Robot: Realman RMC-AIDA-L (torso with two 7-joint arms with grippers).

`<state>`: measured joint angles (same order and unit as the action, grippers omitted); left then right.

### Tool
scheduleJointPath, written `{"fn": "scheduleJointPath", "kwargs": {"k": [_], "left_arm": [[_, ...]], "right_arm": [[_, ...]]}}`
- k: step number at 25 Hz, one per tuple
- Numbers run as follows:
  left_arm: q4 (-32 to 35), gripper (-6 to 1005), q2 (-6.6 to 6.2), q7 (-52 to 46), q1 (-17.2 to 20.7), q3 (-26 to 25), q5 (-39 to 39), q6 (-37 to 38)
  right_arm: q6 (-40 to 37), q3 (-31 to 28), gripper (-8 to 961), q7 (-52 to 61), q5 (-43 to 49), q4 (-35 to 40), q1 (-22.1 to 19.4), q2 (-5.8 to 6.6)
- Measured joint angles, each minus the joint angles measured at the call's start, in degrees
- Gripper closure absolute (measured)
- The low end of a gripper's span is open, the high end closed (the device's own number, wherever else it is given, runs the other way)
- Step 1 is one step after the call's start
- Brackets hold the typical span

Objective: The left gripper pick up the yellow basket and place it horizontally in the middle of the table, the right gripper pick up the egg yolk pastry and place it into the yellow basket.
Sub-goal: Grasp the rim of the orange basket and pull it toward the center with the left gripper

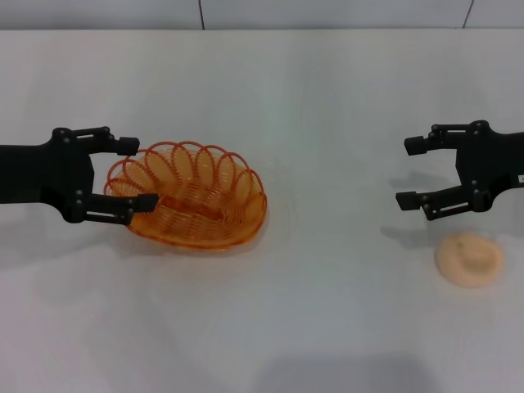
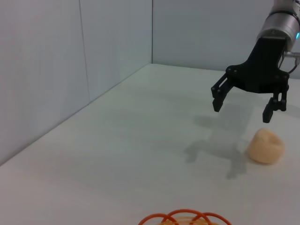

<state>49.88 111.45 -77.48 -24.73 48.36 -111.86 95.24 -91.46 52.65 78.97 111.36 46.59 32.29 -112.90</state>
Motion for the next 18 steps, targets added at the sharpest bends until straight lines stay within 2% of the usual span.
{"fn": "scheduleJointPath", "kwargs": {"k": [18], "left_arm": [[0.0, 114, -0.08, -1.2, -1.2, 1.0, -1.7, 1.5]], "right_arm": [[1.1, 0.0, 79, -0.4, 0.0, -0.1, 0.4, -0.32]]}}
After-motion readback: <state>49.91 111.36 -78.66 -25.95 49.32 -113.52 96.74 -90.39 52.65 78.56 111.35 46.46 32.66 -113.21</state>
